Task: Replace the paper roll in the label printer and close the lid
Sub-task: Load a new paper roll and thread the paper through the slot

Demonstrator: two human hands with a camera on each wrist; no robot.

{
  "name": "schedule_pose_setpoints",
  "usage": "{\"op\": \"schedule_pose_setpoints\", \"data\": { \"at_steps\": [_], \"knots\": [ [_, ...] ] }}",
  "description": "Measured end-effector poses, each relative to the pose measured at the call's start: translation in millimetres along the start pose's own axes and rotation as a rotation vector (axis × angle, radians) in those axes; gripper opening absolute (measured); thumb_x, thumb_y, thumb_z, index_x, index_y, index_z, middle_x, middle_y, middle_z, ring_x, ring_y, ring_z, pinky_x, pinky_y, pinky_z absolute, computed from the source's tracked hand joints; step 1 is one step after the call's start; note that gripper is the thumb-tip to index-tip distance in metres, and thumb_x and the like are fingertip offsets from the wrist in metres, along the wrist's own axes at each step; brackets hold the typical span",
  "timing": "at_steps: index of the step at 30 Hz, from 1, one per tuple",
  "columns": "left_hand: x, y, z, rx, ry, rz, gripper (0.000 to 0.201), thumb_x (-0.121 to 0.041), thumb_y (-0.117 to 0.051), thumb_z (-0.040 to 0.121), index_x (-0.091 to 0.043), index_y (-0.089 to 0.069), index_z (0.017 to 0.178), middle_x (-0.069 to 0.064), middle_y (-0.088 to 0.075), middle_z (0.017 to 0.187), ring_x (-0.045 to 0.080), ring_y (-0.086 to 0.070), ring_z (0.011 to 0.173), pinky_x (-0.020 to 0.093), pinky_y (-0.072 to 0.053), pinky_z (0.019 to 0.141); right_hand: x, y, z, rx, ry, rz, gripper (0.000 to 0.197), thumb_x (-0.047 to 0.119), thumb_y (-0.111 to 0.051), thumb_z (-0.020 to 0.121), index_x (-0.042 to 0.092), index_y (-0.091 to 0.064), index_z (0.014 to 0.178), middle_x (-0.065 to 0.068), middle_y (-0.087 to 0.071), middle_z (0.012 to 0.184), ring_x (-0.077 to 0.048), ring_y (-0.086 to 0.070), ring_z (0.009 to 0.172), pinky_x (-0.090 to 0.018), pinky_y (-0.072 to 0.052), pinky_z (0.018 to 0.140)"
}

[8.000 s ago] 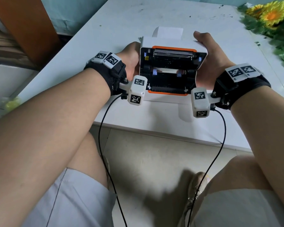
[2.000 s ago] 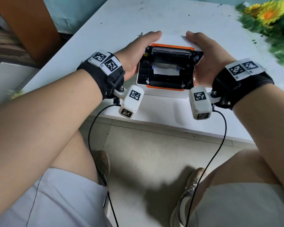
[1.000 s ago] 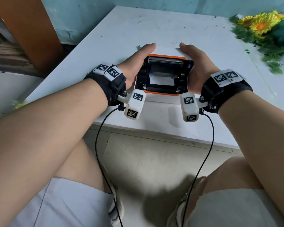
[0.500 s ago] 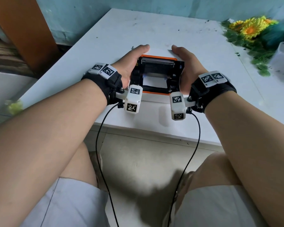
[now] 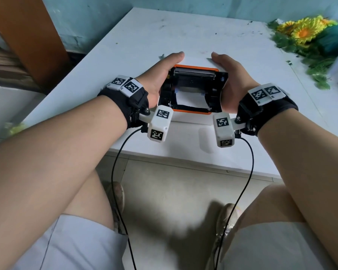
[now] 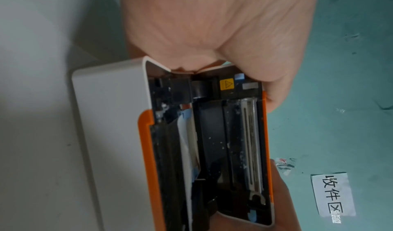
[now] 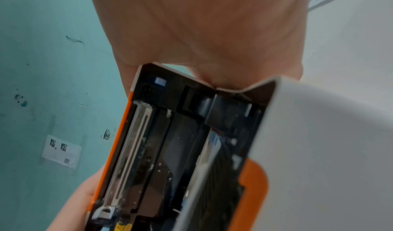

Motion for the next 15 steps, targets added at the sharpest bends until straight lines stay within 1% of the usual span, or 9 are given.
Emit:
{"op": "schedule_pose_setpoints", "data": {
  "at_steps": [1, 3, 4, 6, 8, 11, 12, 14, 15],
  "knots": [
    [0.0, -0.2, -0.4, 0.000, -0.001, -0.003, 0.023, -0.056, -0.067, 0.095, -0.033, -0.068, 0.099, -0.005, -0.075, 0.082, 0.017, -0.072, 0.070, 0.026, -0.058, 0.068, -0.2, 0.5, 1.0, 0.013, -0.014, 0.010, 0.063, 0.058, -0.071, 0.088, 0.021, -0.069, 0.140, -0.010, -0.077, 0.114, -0.028, -0.076, 0.082, -0.036, -0.061, 0.074],
    [0.5, -0.3, 0.3, 0.001, -0.001, -0.011, 0.024, -0.056, -0.067, 0.095, -0.033, -0.066, 0.101, -0.003, -0.074, 0.090, 0.016, -0.073, 0.069, 0.024, -0.057, 0.062, -0.4, 1.6, 2.4, 0.030, -0.012, 0.014, 0.065, 0.058, -0.072, 0.087, 0.020, -0.069, 0.140, -0.010, -0.078, 0.121, -0.029, -0.077, 0.087, -0.038, -0.061, 0.079],
    [0.7, -0.3, 0.3, 0.001, 0.001, -0.011, 0.026, -0.057, -0.067, 0.094, -0.033, -0.065, 0.102, -0.003, -0.073, 0.096, 0.016, -0.072, 0.072, 0.023, -0.056, 0.060, 0.1, 1.5, 2.0, 0.022, 0.000, 0.008, 0.059, 0.058, -0.072, 0.087, 0.022, -0.071, 0.134, -0.009, -0.077, 0.120, -0.028, -0.076, 0.088, -0.036, -0.059, 0.080],
    [0.5, -1.4, -2.0, 0.006, 0.006, 0.003, 0.030, -0.061, -0.066, 0.093, -0.034, -0.064, 0.107, -0.002, -0.070, 0.110, 0.017, -0.070, 0.081, 0.021, -0.054, 0.057, 1.3, 1.1, 1.0, -0.008, 0.036, 0.008, 0.039, 0.056, -0.071, 0.090, 0.027, -0.075, 0.117, -0.008, -0.077, 0.114, -0.028, -0.074, 0.089, -0.034, -0.056, 0.081],
    [0.6, -2.0, -2.9, 0.007, 0.015, 0.015, 0.038, -0.064, -0.066, 0.091, -0.034, -0.062, 0.114, 0.000, -0.066, 0.121, 0.019, -0.068, 0.088, 0.023, -0.053, 0.060, 0.9, 1.6, 1.3, -0.018, 0.033, 0.015, 0.035, 0.055, -0.070, 0.092, 0.026, -0.074, 0.111, -0.008, -0.076, 0.111, -0.029, -0.071, 0.091, -0.034, -0.055, 0.082],
    [1.4, -2.2, -4.7, 0.015, 0.016, -0.003, 0.042, -0.064, -0.068, 0.090, -0.032, -0.064, 0.118, 0.001, -0.072, 0.118, 0.021, -0.072, 0.091, 0.028, -0.056, 0.069, -0.3, 0.3, -0.2, 0.007, -0.020, 0.003, 0.045, 0.060, -0.067, 0.091, 0.021, -0.070, 0.113, -0.007, -0.073, 0.104, -0.025, -0.068, 0.073, -0.027, -0.057, 0.064],
    [1.6, -2.0, -4.9, 0.017, 0.014, -0.005, 0.044, -0.064, -0.068, 0.090, -0.032, -0.064, 0.120, 0.002, -0.072, 0.119, 0.021, -0.073, 0.091, 0.029, -0.057, 0.070, -0.2, -0.3, -1.9, 0.009, -0.034, 0.012, 0.045, 0.060, -0.067, 0.091, 0.020, -0.069, 0.113, -0.007, -0.073, 0.103, -0.024, -0.069, 0.069, -0.027, -0.057, 0.060],
    [2.3, -1.1, -3.5, 0.015, 0.011, -0.006, 0.046, -0.064, -0.069, 0.089, -0.033, -0.064, 0.123, 0.002, -0.071, 0.121, 0.020, -0.073, 0.088, 0.027, -0.057, 0.068, 0.0, 0.5, -2.6, 0.016, -0.028, 0.032, 0.042, 0.057, -0.068, 0.092, 0.021, -0.070, 0.113, -0.007, -0.075, 0.100, -0.024, -0.071, 0.069, -0.028, -0.058, 0.059],
    [2.2, -0.7, -2.8, 0.015, 0.009, -0.007, 0.042, -0.063, -0.068, 0.090, -0.034, -0.064, 0.120, 0.001, -0.071, 0.117, 0.019, -0.072, 0.083, 0.026, -0.057, 0.065, 0.3, 1.3, -2.0, 0.026, -0.015, 0.038, 0.039, 0.056, -0.068, 0.093, 0.022, -0.070, 0.113, -0.007, -0.076, 0.098, -0.024, -0.072, 0.070, -0.028, -0.059, 0.060]
  ]
}}
Point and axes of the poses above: each hand's wrist, its own z-axis towards the middle knuckle, its own y-axis out of the back of the hand, x = y × z, the point moved 1 cm from there along z, towards the middle knuckle
